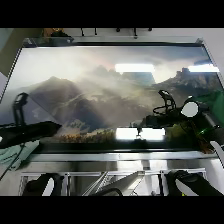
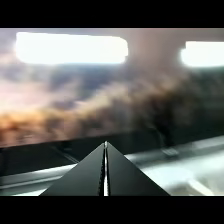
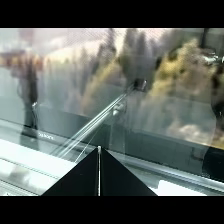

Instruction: Fold the shirts.

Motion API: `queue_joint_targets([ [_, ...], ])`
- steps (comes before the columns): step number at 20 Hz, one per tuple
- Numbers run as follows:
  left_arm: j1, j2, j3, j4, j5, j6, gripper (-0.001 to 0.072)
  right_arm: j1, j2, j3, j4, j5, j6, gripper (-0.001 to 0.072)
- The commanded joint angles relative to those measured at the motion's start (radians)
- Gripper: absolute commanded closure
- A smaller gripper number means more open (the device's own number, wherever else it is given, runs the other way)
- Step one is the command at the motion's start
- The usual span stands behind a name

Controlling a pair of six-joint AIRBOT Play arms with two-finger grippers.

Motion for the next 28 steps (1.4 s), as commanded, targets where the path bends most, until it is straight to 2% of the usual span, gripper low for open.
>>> queue_joint_targets([
  [1, 0.295, 0.000, 0.002, 0.168, 0.034, -0.015, 0.0688, 0.001, 0.001, 0.000, 0.000, 0.000, 0.001, 0.0686],
  [5, 0.568, -0.046, -0.079, 0.176, 0.095, 0.024, 0.0678, 0.000, 0.001, 0.000, 0.000, 0.000, 0.001, 0.0686],
  [6, 0.616, -0.069, -0.084, 0.176, 0.101, 0.060, 0.0370, 0.000, 0.000, 0.000, 0.000, 0.000, 0.001, 0.0686],
  [7, 0.653, -0.097, -0.084, 0.177, 0.120, 0.084, 0.0014, 0.000, 0.000, 0.000, 0.000, 0.000, 0.001, 0.0687],
  [12, 0.781, -0.293, -0.021, 0.177, 0.138, 0.173, 0.0007, 0.000, 0.000, 0.000, 0.000, 0.000, 0.001, 0.0686],
  [14, 0.820, -0.375, -0.017, 0.182, 0.135, 0.180, 0.0007, 0.000, 0.000, 0.000, 0.000, 0.000, 0.001, 0.0686],
  [16, 0.854, -0.453, -0.016, 0.248, 0.136, 0.179, 0.0007, 0.000, 0.000, 0.000, 0.000, 0.000, 0.001, 0.0686],
  [24, 0.892, -0.647, -0.016, 0.276, 0.316, 0.174, 0.0010, 0.000, 0.000, 0.000, 0.000, 0.000, 0.001, 0.0686],
  [25, 0.892, -0.664, -0.016, 0.268, 0.336, 0.154, 0.0105, 0.000, 0.000, 0.000, 0.000, 0.000, 0.001, 0.0686],
  [26, 0.891, -0.677, -0.013, 0.239, 0.349, 0.145, 0.0357, 0.000, 0.000, 0.000, 0.000, 0.000, 0.001, 0.0686],
  [27, 0.886, -0.689, 0.002, 0.183, 0.350, 0.149, 0.0699, 0.000, 0.000, 0.000, 0.000, 0.000, 0.001, 0.0686],
  [28, 0.872, -0.700, 0.032, 0.113, 0.335, 0.164, 0.0688, 0.000, 0.000, 0.000, 0.000, 0.000, 0.001, 0.0686],
])
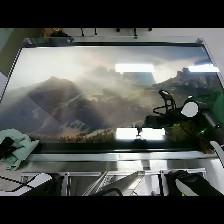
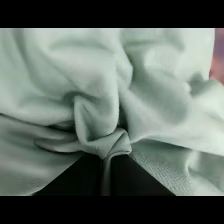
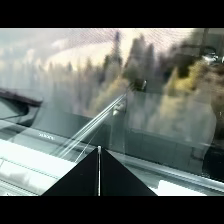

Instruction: Fold the shirts.

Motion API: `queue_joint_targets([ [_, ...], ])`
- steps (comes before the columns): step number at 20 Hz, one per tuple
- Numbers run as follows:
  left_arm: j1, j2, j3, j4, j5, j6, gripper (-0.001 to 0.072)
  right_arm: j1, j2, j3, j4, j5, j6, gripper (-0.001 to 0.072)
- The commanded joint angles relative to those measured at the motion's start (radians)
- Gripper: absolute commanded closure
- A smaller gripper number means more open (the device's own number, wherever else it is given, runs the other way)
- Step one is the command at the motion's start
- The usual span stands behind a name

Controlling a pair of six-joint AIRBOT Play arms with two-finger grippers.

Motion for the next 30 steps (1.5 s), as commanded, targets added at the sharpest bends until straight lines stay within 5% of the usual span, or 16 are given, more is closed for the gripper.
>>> queue_joint_targets([
  [1, -0.034, -0.044, 0.073, -0.190, 0.002, 0.019, 0.0688, 0.000, 0.000, 0.000, 0.000, 0.000, 0.000, 0.0686],
  [7, -0.398, 0.053, 0.384, -0.513, -0.172, 0.044, 0.0688, 0.000, 0.000, 0.000, 0.000, 0.000, 0.000, 0.0686],
  [14, -1.083, 0.165, 0.539, -0.526, -0.097, -0.002, 0.0688, 0.000, 0.000, 0.000, 0.000, 0.000, 0.000, 0.0686],
  [20, -1.418, -0.039, 0.528, -0.529, 0.006, -0.001, 0.0683, 0.000, 0.000, 0.000, 0.000, -0.001, -0.005, 0.0686],
  [21, -1.455, -0.087, 0.526, -0.529, 0.024, -0.001, 0.0455, 0.000, 0.000, 0.000, -0.002, -0.010, -0.008, 0.0685],
  [22, -1.478, -0.126, 0.527, -0.533, 0.028, -0.005, 0.0076, 0.000, 0.000, 0.000, -0.003, -0.018, -0.008, 0.0684],
  [23, -1.487, -0.155, 0.529, -0.537, 0.019, -0.035, -0.0001, -0.004, 0.000, 0.004, -0.004, -0.019, -0.008, 0.0679],
  [25, -1.460, -0.195, 0.562, -0.535, -0.091, -0.050, -0.0001, -0.037, 0.000, 0.033, -0.005, -0.006, -0.008, 0.0608],
  [26, -1.425, -0.205, 0.584, -0.534, -0.181, -0.050, -0.0001, -0.072, 0.000, 0.061, -0.006, 0.008, -0.012, 0.0396],
  [27, -1.384, -0.207, 0.599, -0.525, -0.269, -0.054, -0.0001, -0.114, 0.000, 0.090, -0.016, 0.024, -0.011, 0.0342],
  [30, -1.250, -0.172, 0.525, -0.497, -0.423, -0.064, -0.0001, -0.297, -0.001, 0.127, -0.023, 0.048, -0.080, 0.0342],
])
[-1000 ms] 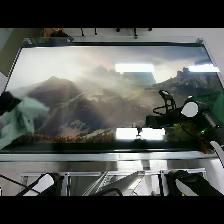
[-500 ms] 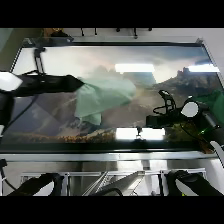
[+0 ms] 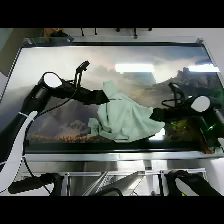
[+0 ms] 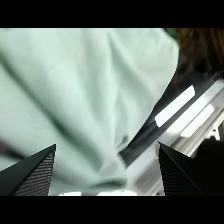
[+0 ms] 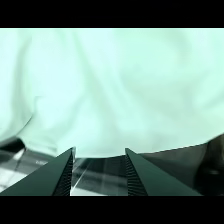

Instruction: Fold the shirts.

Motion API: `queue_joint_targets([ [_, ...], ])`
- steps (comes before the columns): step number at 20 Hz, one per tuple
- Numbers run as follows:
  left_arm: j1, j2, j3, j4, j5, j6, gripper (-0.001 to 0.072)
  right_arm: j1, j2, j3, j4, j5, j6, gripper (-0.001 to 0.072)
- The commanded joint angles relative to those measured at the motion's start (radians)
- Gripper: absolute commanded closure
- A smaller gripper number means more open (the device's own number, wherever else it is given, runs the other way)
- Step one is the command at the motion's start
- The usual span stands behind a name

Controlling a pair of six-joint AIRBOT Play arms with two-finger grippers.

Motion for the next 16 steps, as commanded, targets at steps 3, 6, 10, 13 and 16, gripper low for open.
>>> queue_joint_targets([
  [3, 0.200, 0.092, -0.254, 0.083, -0.122, 0.002, -0.0001, -0.352, -0.037, 0.033, -0.006, 0.064, -0.111, 0.0342],
  [6, 0.283, 0.157, -0.489, 0.038, 0.058, 0.054, -0.0001, -0.514, -0.122, 0.033, 0.004, 0.069, -0.167, 0.0342],
  [10, 0.295, 0.103, -0.632, -0.176, 0.220, 0.211, -0.0001, -0.521, -0.249, 0.031, 0.005, 0.054, -0.193, 0.0341],
  [13, 0.276, -0.011, -0.637, -0.317, 0.244, 0.311, -0.0001, -0.462, -0.328, 0.030, 0.008, 0.047, -0.247, 0.0342],
  [16, 0.229, -0.121, -0.579, -0.354, 0.232, 0.341, -0.0001, -0.396, -0.409, 0.030, 0.051, 0.047, -0.293, 0.0342],
])
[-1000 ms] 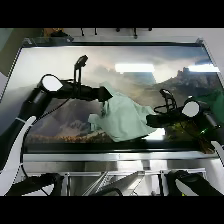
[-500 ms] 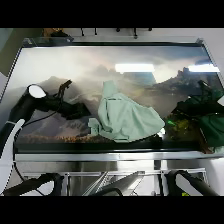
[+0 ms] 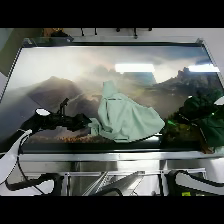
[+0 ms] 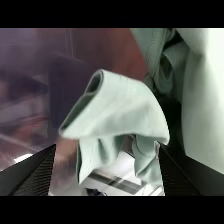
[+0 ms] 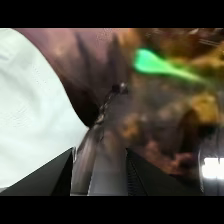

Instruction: Fold the shirts.

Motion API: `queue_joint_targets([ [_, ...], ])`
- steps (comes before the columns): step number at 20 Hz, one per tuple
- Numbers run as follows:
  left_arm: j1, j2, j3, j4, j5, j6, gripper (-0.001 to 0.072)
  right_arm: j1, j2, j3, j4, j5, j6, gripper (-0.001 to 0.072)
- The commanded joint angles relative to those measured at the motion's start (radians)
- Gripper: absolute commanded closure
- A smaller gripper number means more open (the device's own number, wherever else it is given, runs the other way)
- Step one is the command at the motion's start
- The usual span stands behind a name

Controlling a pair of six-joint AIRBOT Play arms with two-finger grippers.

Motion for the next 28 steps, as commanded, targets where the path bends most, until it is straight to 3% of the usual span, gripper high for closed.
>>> queue_joint_targets([
  [1, -0.056, -0.122, 0.050, -0.087, 0.018, 0.066, -0.0001, 0.064, -0.102, -0.001, 0.062, 0.001, -0.072, 0.0342],
  [5, -0.116, -0.195, 0.163, -0.085, -0.010, 0.064, 0.0019, 0.112, -0.194, 0.000, 0.170, 0.000, -0.141, 0.0342],
  [8, -0.126, -0.200, 0.218, -0.080, -0.048, 0.065, 0.0658, 0.130, -0.240, 0.000, 0.216, 0.002, -0.166, 0.0343],
  [9, -0.124, -0.198, 0.233, -0.080, -0.067, 0.066, 0.0688, 0.135, -0.247, 0.000, 0.216, 0.004, -0.167, 0.0346],
  [10, -0.117, -0.197, 0.250, -0.080, -0.096, 0.066, 0.0689, 0.140, -0.249, 0.000, 0.231, 0.004, -0.179, 0.0394],
  [11, -0.110, -0.191, 0.266, -0.080, -0.122, 0.060, 0.0690, 0.142, -0.247, 0.002, 0.277, 0.017, -0.216, 0.0654],
  [12, -0.100, -0.175, 0.276, -0.080, -0.137, 0.051, 0.0690, 0.141, -0.243, 0.008, 0.336, 0.035, -0.243, 0.0686],
  [16, -0.026, -0.005, 0.356, -0.080, -0.207, -0.013, 0.0692, 0.121, -0.193, 0.131, 0.600, 0.170, -0.286, 0.0687],
  [19, 0.068, 0.198, 0.530, -0.081, -0.278, -0.084, 0.0692, 0.041, -0.115, 0.345, 1.030, 0.272, -0.290, 0.0687],
  [23, 0.194, 0.431, 0.879, -0.080, -0.249, -0.121, 0.0692, -0.079, -0.011, 0.635, 1.539, 0.276, -0.296, 0.0687],
  [25, 0.238, 0.504, 1.051, -0.080, -0.212, -0.124, 0.0692, -0.110, 0.043, 0.739, 1.645, 0.242, -0.319, 0.0687],
  [28, 0.298, 0.587, 1.261, -0.076, -0.105, -0.106, 0.0692, -0.124, 0.123, 0.848, 1.648, 0.188, -0.364, 0.0687],
])
